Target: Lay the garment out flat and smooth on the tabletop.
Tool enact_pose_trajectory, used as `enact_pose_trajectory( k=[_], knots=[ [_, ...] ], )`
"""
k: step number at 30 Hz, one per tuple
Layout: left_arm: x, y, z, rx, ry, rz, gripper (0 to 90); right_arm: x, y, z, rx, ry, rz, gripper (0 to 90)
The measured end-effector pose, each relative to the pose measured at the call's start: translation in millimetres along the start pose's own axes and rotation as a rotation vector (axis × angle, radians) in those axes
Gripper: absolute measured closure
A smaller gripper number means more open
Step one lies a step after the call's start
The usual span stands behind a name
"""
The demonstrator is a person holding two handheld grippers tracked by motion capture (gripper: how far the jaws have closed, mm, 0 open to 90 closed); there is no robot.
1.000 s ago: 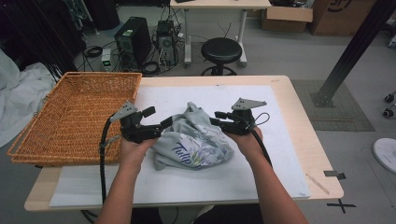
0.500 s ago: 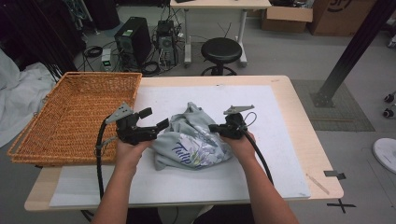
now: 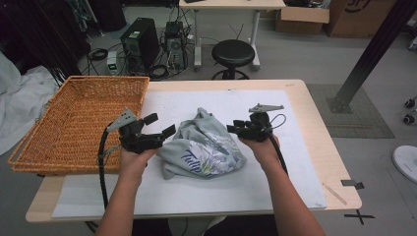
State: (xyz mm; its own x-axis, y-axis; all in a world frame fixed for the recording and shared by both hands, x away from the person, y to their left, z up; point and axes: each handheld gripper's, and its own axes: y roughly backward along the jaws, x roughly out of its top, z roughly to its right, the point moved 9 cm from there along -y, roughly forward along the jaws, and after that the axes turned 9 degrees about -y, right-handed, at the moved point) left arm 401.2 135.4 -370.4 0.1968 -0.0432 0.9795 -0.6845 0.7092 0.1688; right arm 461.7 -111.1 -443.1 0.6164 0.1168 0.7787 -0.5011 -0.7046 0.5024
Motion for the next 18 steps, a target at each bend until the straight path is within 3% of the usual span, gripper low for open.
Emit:
enact_pose_trajectory(
  k=[5, 6, 8, 9, 10, 11, 12, 16, 18],
  knots=[
    [-1.9, -2.3, 3.4, -0.01, -0.004, -0.01, 6.4, -17.3, -28.4, 12.9, -0.032, -0.057, -0.06, 41.4],
    [-2.9, -3.0, 3.9, -0.01, -0.008, -0.016, 6.4, -24.0, -37.9, 17.5, -0.04, -0.075, -0.095, 42.8],
    [-3.4, -3.1, 3.8, -0.011, -0.007, -0.019, 6.4, -27.8, -42.1, 18.5, -0.036, -0.081, -0.116, 47.1],
    [-3.7, -2.8, 2.8, -0.007, -0.004, -0.018, 6.5, -35.2, -48.9, 16.6, -0.013, -0.076, -0.158, 62.4],
    [-3.7, -2.8, 2.8, -0.007, -0.004, -0.018, 6.4, -35.2, -48.9, 16.6, -0.013, -0.076, -0.158, 62.4],
    [-3.7, -2.9, 2.3, -0.009, -0.003, -0.016, 6.4, -37.9, -50.9, 14.7, -0.007, -0.069, -0.171, 68.6],
    [-3.7, -3.0, 2.0, -0.008, -0.001, -0.016, 6.5, -37.8, -51.2, 12.0, -0.007, -0.064, -0.16, 83.2],
    [-3.1, -3.7, 1.7, -0.009, 0.004, -0.013, 6.6, -35.8, -47.7, 8.8, -0.001, -0.026, -0.167, 86.1],
    [-3.0, -3.6, 1.8, -0.01, 0.004, -0.011, 6.6, -27.5, -35.8, 5.9, 0.019, -0.016, -0.128, 86.7]
  ],
)
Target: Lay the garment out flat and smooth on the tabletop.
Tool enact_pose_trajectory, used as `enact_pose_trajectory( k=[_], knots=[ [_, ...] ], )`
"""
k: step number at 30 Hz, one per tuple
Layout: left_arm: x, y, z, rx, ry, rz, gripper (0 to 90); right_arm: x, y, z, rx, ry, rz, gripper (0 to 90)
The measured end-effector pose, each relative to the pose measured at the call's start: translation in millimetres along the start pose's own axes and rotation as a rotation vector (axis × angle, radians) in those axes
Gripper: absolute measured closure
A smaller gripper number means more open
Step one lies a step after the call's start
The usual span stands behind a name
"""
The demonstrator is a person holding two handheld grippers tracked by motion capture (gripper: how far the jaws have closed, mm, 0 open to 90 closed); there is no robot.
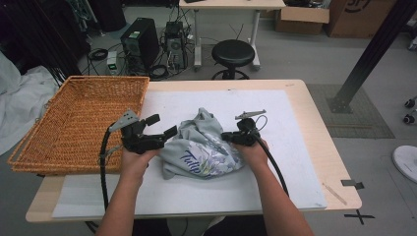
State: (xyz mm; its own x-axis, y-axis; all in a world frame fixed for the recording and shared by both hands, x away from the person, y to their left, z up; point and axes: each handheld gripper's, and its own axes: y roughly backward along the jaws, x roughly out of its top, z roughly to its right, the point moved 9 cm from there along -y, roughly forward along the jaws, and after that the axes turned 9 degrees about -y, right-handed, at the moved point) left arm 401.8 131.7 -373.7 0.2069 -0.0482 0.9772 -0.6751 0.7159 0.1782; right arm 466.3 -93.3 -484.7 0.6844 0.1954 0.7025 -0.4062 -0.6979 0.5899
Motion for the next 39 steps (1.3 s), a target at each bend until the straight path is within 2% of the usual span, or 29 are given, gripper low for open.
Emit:
enact_pose_trajectory(
  k=[1, 2, 3, 4, 5, 6, 7, 8, 9, 10, 11, 12, 13, 14, 15, 16, 17, 20, 21, 22, 23, 25, 26, 27, 30, 31, 32, 35, 39],
  knots=[
    [0.1, -0.3, -0.2, -0.002, 0.001, 0.002, 6.7, 4.7, 6.8, -0.8, 0.001, 0.006, 0.028, 86.8],
    [0.1, -0.3, -0.2, -0.002, 0.001, 0.002, 6.6, 4.7, 6.8, -0.8, 0.001, 0.006, 0.028, 86.8],
    [0.8, -0.3, -0.4, -0.003, 0.007, 0.004, 6.7, 17.7, 24.1, -4.0, 0.008, 0.025, 0.097, 86.8],
    [0.8, -0.3, -0.4, -0.003, 0.007, 0.004, 6.7, 17.7, 24.1, -4.0, 0.008, 0.025, 0.097, 86.8],
    [1.4, -0.3, -0.6, -0.001, 0.005, 0.006, 6.7, 32.0, 43.9, -7.2, 0.004, 0.048, 0.163, 86.9],
    [2.1, -0.4, -0.8, -0.002, 0.003, 0.007, 6.7, 32.0, 43.9, -7.2, 0.004, 0.048, 0.163, 86.9],
    [3.1, -0.4, -0.7, -0.001, 0.003, 0.011, 6.7, 45.5, 63.0, -12.0, 0.004, 0.072, 0.21, 86.9],
    [3.9, -0.4, -0.4, -0.002, 0.005, 0.011, 6.7, 45.5, 63.0, -12.0, 0.004, 0.072, 0.21, 86.9],
    [5.6, -0.4, -0.2, -0.001, 0.0, 0.014, 6.7, 56.0, 79.0, -21.0, 0.009, 0.114, 0.242, 86.9],
    [5.6, -0.4, -0.2, -0.001, 0.0, 0.014, 6.7, 56.0, 79.0, -21.0, 0.009, 0.114, 0.242, 86.9],
    [6.9, -0.2, -0.5, 0.0, 0.001, 0.017, 6.7, 62.4, 89.7, -34.7, 0.023, 0.168, 0.256, 86.8],
    [6.9, -0.2, -0.5, 0.0, 0.001, 0.017, 6.7, 63.7, 92.5, -43.1, 0.033, 0.192, 0.256, 86.8],
    [7.6, -0.1, -0.7, 0.001, 0.003, 0.02, 6.7, 63.4, 93.1, -52.3, 0.05, 0.215, 0.247, 86.8],
    [8.1, 0.0, -1.1, 0.001, 0.002, 0.023, 6.7, 63.4, 93.1, -52.3, 0.05, 0.215, 0.247, 86.8],
    [8.7, 0.2, -1.6, 0.004, 0.005, 0.026, 6.7, 57.8, 87.7, -72.5, 0.089, 0.255, 0.214, 86.7],
    [8.7, 0.2, -1.6, 0.004, 0.005, 0.026, 6.7, 57.8, 87.7, -72.5, 0.089, 0.255, 0.214, 86.7],
    [8.9, 0.1, -1.8, 0.004, 0.007, 0.027, 6.7, 45.5, 74.6, -92.8, 0.119, 0.298, 0.162, 86.7],
    [8.9, 0.4, -1.6, 0.006, 0.006, 0.027, 6.7, 19.6, 46.8, -114.0, 0.142, 0.336, 0.082, 86.6],
    [8.7, 0.6, -1.5, 0.005, 0.003, 0.026, 6.7, 10.3, 36.9, -117.8, 0.148, 0.341, 0.059, 86.6],
    [8.7, 0.6, -1.5, 0.005, 0.003, 0.026, 6.7, 10.3, 36.9, -117.8, 0.148, 0.341, 0.059, 86.6],
    [8.4, 0.9, -0.8, 0.005, 0.002, 0.024, 6.7, -7.7, 18.6, -122.1, 0.159, 0.334, 0.02, 86.6],
    [7.2, 0.7, 0.1, 0.002, -0.004, 0.017, 6.7, -23.6, 4.0, -123.0, 0.16, 0.325, -0.013, 86.6],
    [7.2, 0.7, 0.1, 0.002, -0.004, 0.017, 6.7, -23.6, 4.0, -123.0, 0.16, 0.325, -0.013, 86.6],
    [5.9, -0.3, 1.1, -0.001, -0.005, 0.011, 6.7, -36.1, -6.9, -122.2, 0.157, 0.32, -0.043, 86.4],
    [5.2, -1.3, 1.8, -0.005, -0.004, 0.009, 6.7, -43.7, -12.2, -121.6, 0.156, 0.322, -0.059, 85.7],
    [4.9, -2.5, 2.1, -0.007, -0.003, 0.009, 6.7, -43.4, -9.7, -122.9, 0.166, 0.327, -0.044, 79.4],
    [5.0, -3.0, 2.0, -0.007, -0.001, 0.01, 6.7, -40.9, -6.1, -123.9, 0.175, 0.329, -0.032, 72.0],
    [5.7, -3.8, 1.5, -0.005, 0.003, 0.014, 6.7, -28.3, 11.3, -125.2, 0.192, 0.336, 0.012, 61.5],
    [6.7, -4.2, 1.9, -0.006, 0.003, 0.018, 6.7, -11.9, 35.5, -121.6, 0.188, 0.341, 0.076, 58.6]
  ],
)
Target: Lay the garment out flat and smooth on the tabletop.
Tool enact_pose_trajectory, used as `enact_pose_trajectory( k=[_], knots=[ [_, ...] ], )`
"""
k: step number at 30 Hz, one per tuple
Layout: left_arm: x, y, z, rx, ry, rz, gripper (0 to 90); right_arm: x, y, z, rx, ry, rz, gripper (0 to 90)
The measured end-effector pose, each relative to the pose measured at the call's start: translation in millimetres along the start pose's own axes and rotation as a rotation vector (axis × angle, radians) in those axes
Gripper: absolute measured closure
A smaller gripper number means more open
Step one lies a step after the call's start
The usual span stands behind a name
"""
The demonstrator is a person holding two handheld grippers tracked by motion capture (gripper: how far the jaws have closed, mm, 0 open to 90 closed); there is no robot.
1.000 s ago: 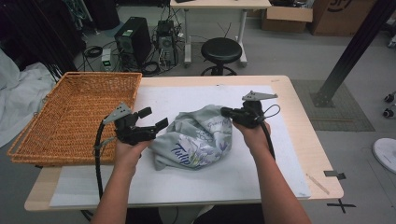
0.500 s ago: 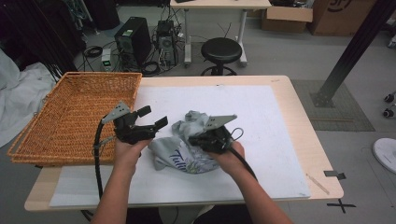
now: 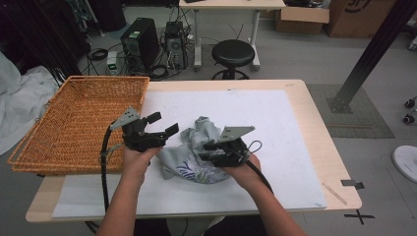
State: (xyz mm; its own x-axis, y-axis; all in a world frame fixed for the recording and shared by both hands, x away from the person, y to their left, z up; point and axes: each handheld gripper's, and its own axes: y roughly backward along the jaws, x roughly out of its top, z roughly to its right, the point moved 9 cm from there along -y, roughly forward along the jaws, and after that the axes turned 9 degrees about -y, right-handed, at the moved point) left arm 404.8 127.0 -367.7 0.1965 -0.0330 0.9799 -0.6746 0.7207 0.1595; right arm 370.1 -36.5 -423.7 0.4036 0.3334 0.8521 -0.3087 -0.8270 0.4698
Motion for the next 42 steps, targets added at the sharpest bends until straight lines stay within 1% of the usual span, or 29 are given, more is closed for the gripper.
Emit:
enact_pose_trajectory(
  k=[1, 2, 3, 4, 6, 7, 8, 11, 12, 13, 14, 17, 18, 19, 23, 24, 25, 26, 27, 28, 29, 30, 31, 33, 35, 37, 38, 41, 42],
  knots=[
    [0.3, -0.2, 0.4, 0.0, -0.002, 0.0, 6.7, 5.0, 8.2, 3.4, -0.009, 0.002, 0.02, 57.9],
    [0.6, -0.4, 0.9, -0.002, -0.003, -0.001, 6.7, 12.8, 24.0, 14.9, -0.048, -0.008, 0.059, 57.6],
    [0.6, -0.4, 0.9, -0.002, -0.003, -0.001, 6.7, 12.8, 24.0, 14.9, -0.048, -0.008, 0.059, 57.6],
    [1.0, -0.1, 0.9, -0.001, -0.004, 0.002, 6.7, 16.2, 35.1, 29.0, -0.081, -0.037, 0.074, 57.0],
    [1.0, 0.0, 0.9, -0.001, -0.005, 0.002, 6.7, 16.6, 39.4, 42.8, -0.105, -0.064, 0.082, 55.8],
    [0.7, 0.0, 0.9, -0.002, -0.005, 0.0, 6.7, 16.6, 39.4, 42.8, -0.105, -0.064, 0.082, 55.8],
    [0.3, 0.1, 1.3, -0.003, -0.01, -0.002, 6.7, 14.9, 37.3, 54.3, -0.119, -0.094, 0.077, 53.7],
    [-0.2, 0.1, 1.9, -0.005, -0.011, -0.006, 6.7, 13.2, 29.9, 61.8, -0.107, -0.134, 0.08, 51.4],
    [-1.1, -0.5, 2.8, -0.008, -0.015, -0.011, 6.7, 10.5, 19.4, 64.7, -0.071, -0.174, 0.08, 49.6],
    [-1.1, -0.5, 2.8, -0.008, -0.015, -0.011, 6.7, 10.5, 19.4, 64.7, -0.071, -0.174, 0.08, 49.6],
    [-2.0, -1.0, 3.0, -0.008, -0.019, -0.016, 6.7, 8.2, 8.1, 65.0, -0.028, -0.213, 0.089, 50.8],
    [-4.8, -2.7, 3.0, -0.012, -0.025, -0.027, 6.7, 2.9, -4.3, 65.1, -0.006, -0.232, 0.066, 57.9],
    [-5.6, -3.1, 2.9, -0.013, -0.026, -0.029, 6.7, -0.6, -10.2, 65.2, -0.003, -0.237, 0.045, 67.0],
    [-6.4, -3.8, 2.5, -0.013, -0.023, -0.029, 6.7, -4.8, -15.4, 65.4, -0.015, -0.218, 0.021, 85.1],
    [-7.4, -4.6, 1.4, -0.015, -0.025, -0.033, 6.7, 3.8, -3.6, 68.1, -0.046, -0.191, 0.065, 87.8],
    [-7.6, -5.0, 0.9, -0.017, -0.024, -0.033, 6.7, 15.2, 14.0, 73.2, -0.073, -0.164, 0.107, 88.1],
    [-7.7, -5.5, 0.1, -0.017, -0.021, -0.032, 6.7, 15.2, 14.0, 73.2, -0.073, -0.164, 0.107, 88.1],
    [-7.6, -5.7, -0.3, -0.016, -0.02, -0.031, 6.8, 29.0, 35.9, 83.5, -0.133, -0.143, 0.136, 88.1],
    [-7.3, -6.2, -0.7, -0.017, -0.015, -0.028, 6.8, 29.0, 35.9, 83.5, -0.133, -0.143, 0.136, 88.1],
    [-6.5, -6.7, -1.7, -0.016, -0.012, -0.024, 6.8, 45.2, 58.7, 95.6, -0.201, -0.122, 0.154, 88.1],
    [-6.0, -6.8, -2.2, -0.016, -0.01, -0.021, 6.8, 53.8, 69.4, 101.8, -0.236, -0.115, 0.159, 88.1],
    [-5.1, -6.8, -2.7, -0.015, -0.011, -0.018, 6.8, 62.3, 78.9, 107.7, -0.268, -0.105, 0.155, 88.1],
    [-5.1, -6.8, -2.7, -0.015, -0.011, -0.018, 6.8, 62.3, 78.9, 107.7, -0.268, -0.105, 0.155, 88.1],
    [-3.1, -5.7, -3.6, -0.011, -0.011, -0.016, 6.8, 87.2, 100.8, 123.2, -0.357, -0.059, 0.128, 88.1],
    [-0.9, -4.0, -4.7, -0.008, -0.014, -0.012, 6.8, 98.9, 110.9, 135.3, -0.408, -0.056, 0.112, 88.0],
    [0.4, -2.2, -5.8, -0.004, -0.018, -0.012, 6.8, 102.5, 114.7, 142.5, -0.43, -0.064, 0.11, 88.0],
    [0.3, -1.0, -5.8, -0.002, -0.023, -0.019, 6.8, 102.1, 118.6, 157.5, -0.473, -0.09, 0.098, 87.8],
    [-0.8, -0.6, -5.3, -0.004, -0.029, -0.026, 6.9, 85.4, 114.5, 177.0, -0.515, -0.131, 0.057, 86.4],
    [-1.5, -0.5, -4.8, -0.005, -0.031, -0.03, 6.8, 77.6, 112.6, 182.3, -0.526, -0.153, 0.053, 82.1]
  ],
)
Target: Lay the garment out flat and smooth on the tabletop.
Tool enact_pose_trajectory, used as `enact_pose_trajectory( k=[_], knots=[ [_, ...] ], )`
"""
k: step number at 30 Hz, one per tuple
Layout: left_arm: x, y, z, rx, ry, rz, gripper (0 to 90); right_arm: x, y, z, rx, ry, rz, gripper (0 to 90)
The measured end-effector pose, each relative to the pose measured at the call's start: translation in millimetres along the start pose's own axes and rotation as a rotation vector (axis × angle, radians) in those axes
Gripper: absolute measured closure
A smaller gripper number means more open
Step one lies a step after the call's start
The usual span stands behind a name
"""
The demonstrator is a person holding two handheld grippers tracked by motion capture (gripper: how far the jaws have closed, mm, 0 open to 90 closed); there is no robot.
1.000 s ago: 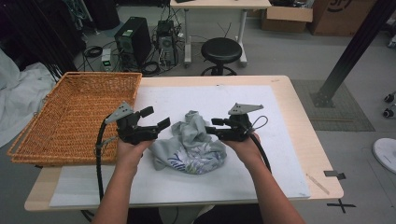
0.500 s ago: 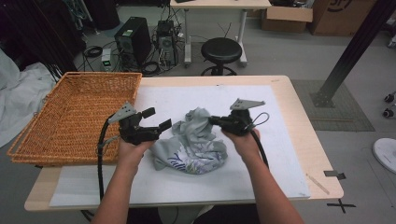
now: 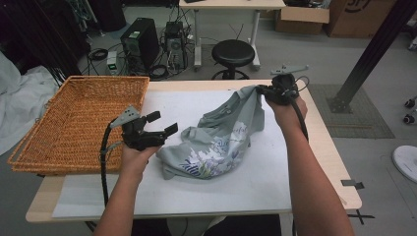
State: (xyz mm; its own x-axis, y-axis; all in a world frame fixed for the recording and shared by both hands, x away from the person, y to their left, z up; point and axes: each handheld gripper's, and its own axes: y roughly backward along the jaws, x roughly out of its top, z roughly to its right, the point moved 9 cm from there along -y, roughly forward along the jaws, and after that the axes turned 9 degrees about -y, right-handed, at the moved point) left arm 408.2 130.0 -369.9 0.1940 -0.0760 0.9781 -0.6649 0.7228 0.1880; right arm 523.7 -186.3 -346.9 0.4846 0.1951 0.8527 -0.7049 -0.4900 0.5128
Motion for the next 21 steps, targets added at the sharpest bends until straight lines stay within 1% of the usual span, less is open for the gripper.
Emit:
enact_pose_trajectory(
  k=[1, 2, 3, 4, 6, 7, 8, 9, 10, 11, 12, 14, 15, 16, 17, 18, 19, 20, 21],
  knots=[
    [-1.2, 0.0, 0.5, -0.001, -0.007, -0.007, 6.9, -7.4, -3.8, 4.4, -0.01, -0.028, -0.009, 73.7],
    [-1.2, 0.0, 0.5, -0.001, -0.007, -0.007, 6.9, -13.6, -6.5, 8.1, -0.022, -0.05, -0.003, 66.8],
    [-1.6, 0.2, 0.3, -0.001, -0.008, -0.009, 6.9, -13.6, -6.5, 8.1, -0.022, -0.05, -0.003, 66.8],
    [-1.7, 0.6, -0.8, -0.001, -0.005, -0.007, 6.9, -23.8, -7.4, 9.9, -0.002, -0.083, 0.01, 66.7],
    [-1.1, 0.9, -2.1, 0.002, -0.001, -0.002, 6.9, -32.1, -4.0, 12.3, -0.011, -0.091, 0.018, 63.4],
    [-1.1, 0.9, -2.1, 0.002, -0.001, -0.002, 6.9, -32.1, -4.0, 12.3, -0.011, -0.091, 0.018, 63.4],
    [-0.6, 1.0, -2.5, 0.001, -0.001, 0.001, 6.9, -40.4, 1.7, 14.2, 0.0, -0.11, 0.039, 60.7],
    [-0.5, 0.7, -3.0, 0.002, 0.001, 0.002, 6.9, -46.0, 3.9, 15.9, -0.006, -0.114, 0.039, 59.9],
    [-0.4, 0.5, -3.0, 0.0, 0.001, 0.005, 6.9, -52.6, 5.5, 16.5, 0.001, -0.124, 0.031, 59.4],
    [-0.4, 0.5, -3.0, 0.0, 0.001, 0.005, 6.9, -52.6, 5.5, 16.5, 0.001, -0.124, 0.031, 59.4],
    [-0.5, -0.2, -2.3, -0.002, 0.0, 0.007, 6.9, -67.9, 7.6, 18.3, -0.002, -0.128, 0.016, 56.9],
    [-0.8, -0.8, -0.4, -0.006, -0.002, 0.008, 6.9, -87.5, 7.5, 19.6, 0.005, -0.151, -0.004, 55.4],
    [-0.8, -0.8, -0.4, -0.006, -0.002, 0.008, 6.9, -87.5, 7.5, 19.6, 0.005, -0.151, -0.004, 55.4],
    [-1.1, -1.0, 0.1, -0.008, -0.004, 0.007, 6.9, -109.7, 5.0, 18.1, 0.004, -0.142, -0.039, 54.5],
    [-1.3, -1.4, 1.1, -0.011, -0.002, 0.009, 6.9, -109.7, 5.0, 18.1, 0.004, -0.142, -0.039, 54.5],
    [-1.8, -1.6, 2.4, -0.012, -0.003, 0.01, 6.9, -128.9, 2.7, 15.2, 0.018, -0.13, -0.057, 54.4],
    [-1.8, -1.6, 2.4, -0.012, -0.003, 0.01, 6.9, -137.2, 2.0, 14.4, 0.02, -0.138, -0.064, 53.8],
    [-2.7, -1.4, 3.6, -0.014, -0.004, 0.008, 7.0, -145.1, 1.7, 12.6, 0.035, -0.144, -0.066, 52.4],
    [-2.7, -1.4, 3.6, -0.014, -0.004, 0.008, 7.0, -145.1, 1.7, 12.6, 0.035, -0.144, -0.066, 52.4]
  ],
)
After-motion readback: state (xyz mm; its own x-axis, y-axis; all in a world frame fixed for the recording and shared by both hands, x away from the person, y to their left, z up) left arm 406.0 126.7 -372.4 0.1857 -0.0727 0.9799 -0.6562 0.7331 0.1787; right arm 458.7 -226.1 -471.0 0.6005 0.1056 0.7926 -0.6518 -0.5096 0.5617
